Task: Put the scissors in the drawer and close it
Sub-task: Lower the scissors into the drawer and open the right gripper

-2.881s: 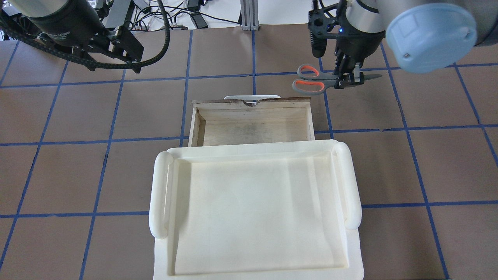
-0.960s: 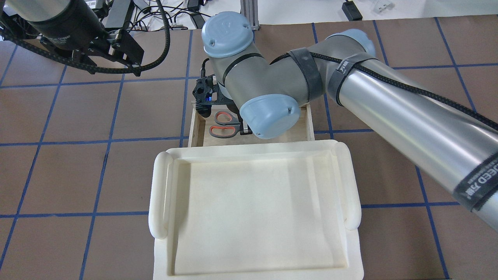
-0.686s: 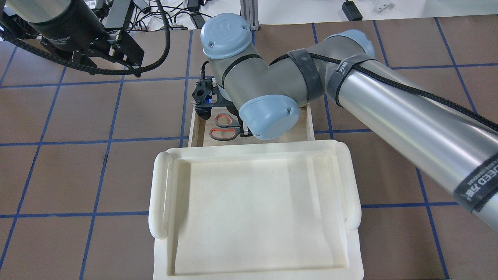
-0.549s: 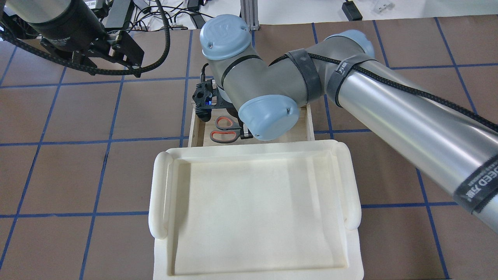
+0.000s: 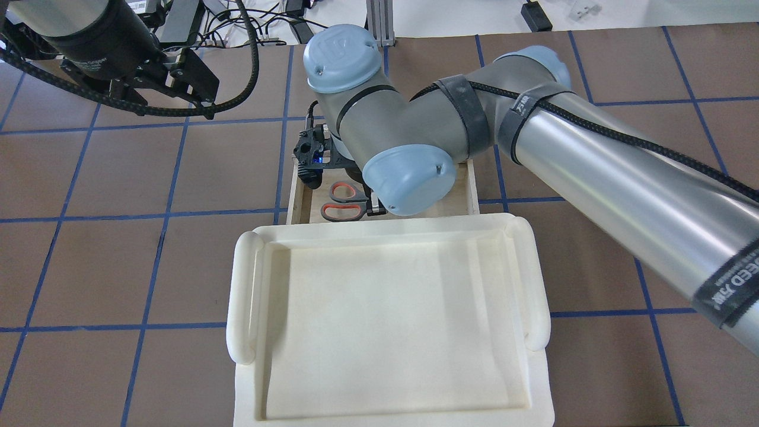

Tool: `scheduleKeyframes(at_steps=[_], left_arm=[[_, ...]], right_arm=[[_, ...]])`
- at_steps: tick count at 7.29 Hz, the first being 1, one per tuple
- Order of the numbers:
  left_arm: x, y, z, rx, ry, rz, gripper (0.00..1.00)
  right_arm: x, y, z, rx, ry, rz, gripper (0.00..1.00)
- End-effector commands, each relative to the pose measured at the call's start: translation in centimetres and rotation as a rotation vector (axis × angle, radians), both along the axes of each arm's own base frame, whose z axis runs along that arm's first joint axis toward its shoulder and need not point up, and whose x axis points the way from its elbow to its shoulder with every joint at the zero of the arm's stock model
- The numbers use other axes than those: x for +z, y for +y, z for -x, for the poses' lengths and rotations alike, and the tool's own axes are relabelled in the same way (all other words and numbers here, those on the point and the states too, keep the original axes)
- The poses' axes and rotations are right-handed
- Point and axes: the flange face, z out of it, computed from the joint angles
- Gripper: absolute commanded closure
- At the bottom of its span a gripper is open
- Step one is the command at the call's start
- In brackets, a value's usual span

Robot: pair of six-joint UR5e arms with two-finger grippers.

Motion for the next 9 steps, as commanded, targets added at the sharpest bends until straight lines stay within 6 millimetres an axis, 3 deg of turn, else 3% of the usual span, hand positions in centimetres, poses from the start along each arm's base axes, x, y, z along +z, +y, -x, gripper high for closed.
scheduleKeyframes(at_steps=[1, 7, 9], left_arm=[[-0.1, 0.0, 0.0, 0.0, 0.0, -0.002, 0.0], [0.0, -0.4, 0.0, -0.008, -0.006, 0.021, 0.0], [0.1, -0.3, 0.0, -0.006, 0.002, 0.023, 0.0]], right_arm=[[-0.5, 0.1, 0.1, -0.009, 0.005, -0.006, 0.04], [0.0, 0.0, 0.1, -0.019, -0.005, 0.008, 0.04], [3.5, -1.0, 1.9, -0.051, -0.035, 0.066, 0.03]])
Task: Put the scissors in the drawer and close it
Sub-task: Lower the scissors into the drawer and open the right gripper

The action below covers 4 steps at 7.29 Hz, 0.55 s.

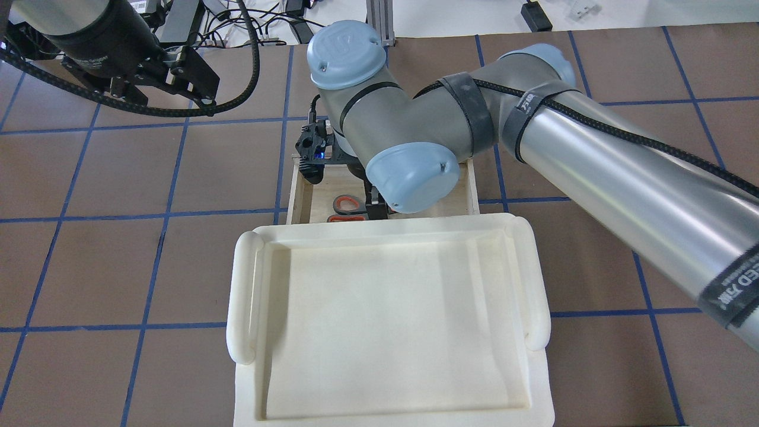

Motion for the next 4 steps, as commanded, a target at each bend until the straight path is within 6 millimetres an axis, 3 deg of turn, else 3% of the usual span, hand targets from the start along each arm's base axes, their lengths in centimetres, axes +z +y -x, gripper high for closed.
scheduleKeyframes(at_steps=[1, 4], left_arm=[[0.0, -0.1, -0.1, 0.002, 0.004, 0.003, 0.0], [0.3, 0.0, -0.1, 0.002, 0.0, 0.007, 0.0]], right_arm=[[4.1, -0.9, 3.0, -0.051, -0.031, 0.066, 0.02], [10.0, -1.9, 11.1, -0.193, -0.086, 0.097, 0.0]])
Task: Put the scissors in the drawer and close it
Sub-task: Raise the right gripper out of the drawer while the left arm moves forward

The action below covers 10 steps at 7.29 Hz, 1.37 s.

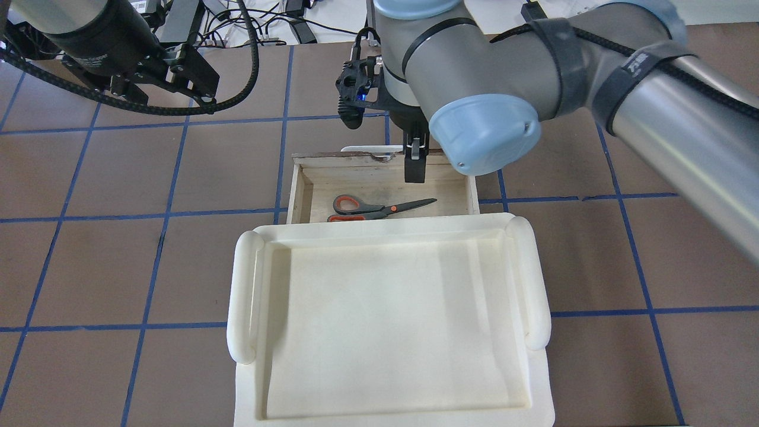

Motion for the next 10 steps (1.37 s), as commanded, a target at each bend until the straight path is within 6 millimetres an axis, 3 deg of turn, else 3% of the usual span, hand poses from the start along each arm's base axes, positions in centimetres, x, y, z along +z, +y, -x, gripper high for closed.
scheduleKeyframes(at_steps=[1, 3, 4, 5, 7, 8, 10], left_arm=[[0.3, 0.1, 0.0, 0.0, -0.008, 0.001, 0.0], [0.2, -0.7, 0.0, 0.001, -0.009, -0.005, 0.0], [0.6, -1.6, 0.5, -0.009, 0.001, 0.007, 0.0], [0.6, -2.9, 0.6, -0.014, 0.002, 0.006, 0.0], [-0.2, -5.3, 3.6, -0.067, 0.001, 0.003, 0.0], [-0.9, -7.2, 4.1, -0.076, 0.004, 0.022, 0.0], [-3.4, -10.1, 5.3, -0.092, 0.031, 0.042, 0.0]], right_arm=[[4.5, -0.2, 6.6, -0.117, -0.033, 0.026, 0.0], [7.0, 0.6, 12.5, -0.238, -0.029, -0.003, 0.0], [7.8, 0.9, 13.6, -0.352, -0.047, 0.015, 0.0], [8.4, 1.4, 13.6, -0.523, -0.07, 0.025, 0.0], [9.3, 2.3, 13.5, -0.834, -0.121, 0.041, 0.0], [9.8, 2.7, 13.5, -0.963, -0.143, 0.048, 0.0], [10.0, 2.8, 13.5, -1.065, -0.166, 0.055, 0.0]])
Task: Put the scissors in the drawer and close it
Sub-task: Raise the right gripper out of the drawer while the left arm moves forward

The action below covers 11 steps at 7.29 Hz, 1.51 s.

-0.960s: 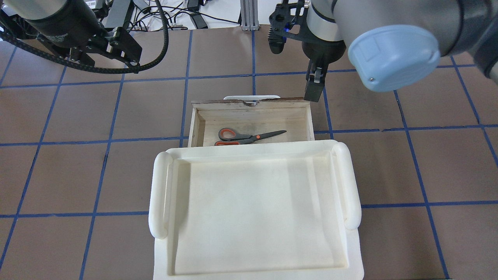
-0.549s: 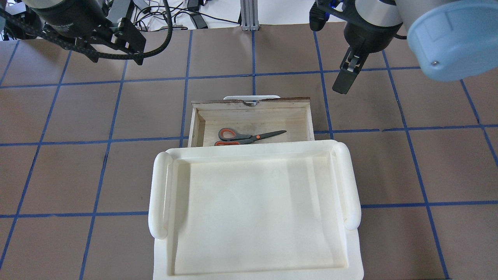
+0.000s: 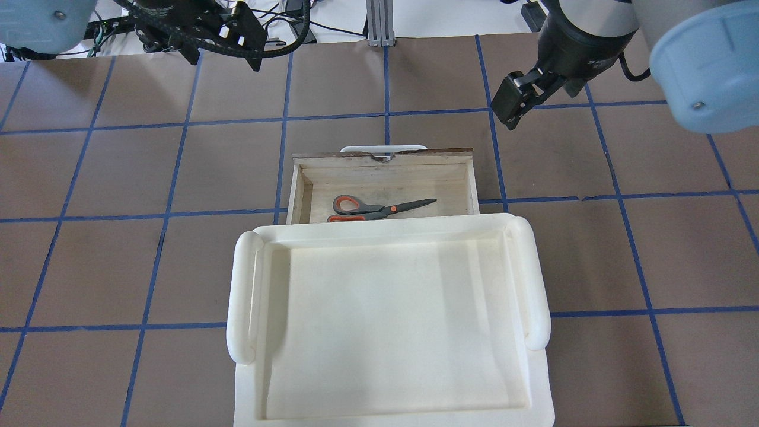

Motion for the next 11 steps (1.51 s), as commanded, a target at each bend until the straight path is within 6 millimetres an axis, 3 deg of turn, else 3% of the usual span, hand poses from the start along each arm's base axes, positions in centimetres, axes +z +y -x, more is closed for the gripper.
scheduleKeyframes(at_steps=[1, 2, 5, 7, 9, 11], left_arm=[[-3.2, -3.4, 1.0, -0.012, 0.01, 0.012, 0.0], [-6.0, -5.0, 1.1, -0.014, 0.004, -0.027, 0.0], [-12.7, -8.1, 0.9, -0.01, -0.034, -0.125, 0.0], [-15.8, -9.2, 2.6, -0.034, -0.027, -0.138, 0.0], [-20.8, -10.5, 3.2, -0.042, -0.033, -0.205, 0.0], [-22.2, -10.5, 3.5, -0.046, -0.033, -0.234, 0.0]], right_arm=[[0.3, 0.3, 0.0, -0.145, -0.025, 0.006, 0.0], [1.1, 0.9, 0.1, -0.237, -0.043, 0.023, 0.0], [1.1, 1.5, 0.1, -0.43, -0.078, 0.022, 0.0], [-0.3, 1.3, 0.3, -0.428, -0.061, 0.008, 0.0], [-1.0, 0.9, 0.2, -0.427, -0.06, -0.002, 0.0], [-0.6, 0.5, 0.2, -0.427, -0.07, 0.039, 0.0]])
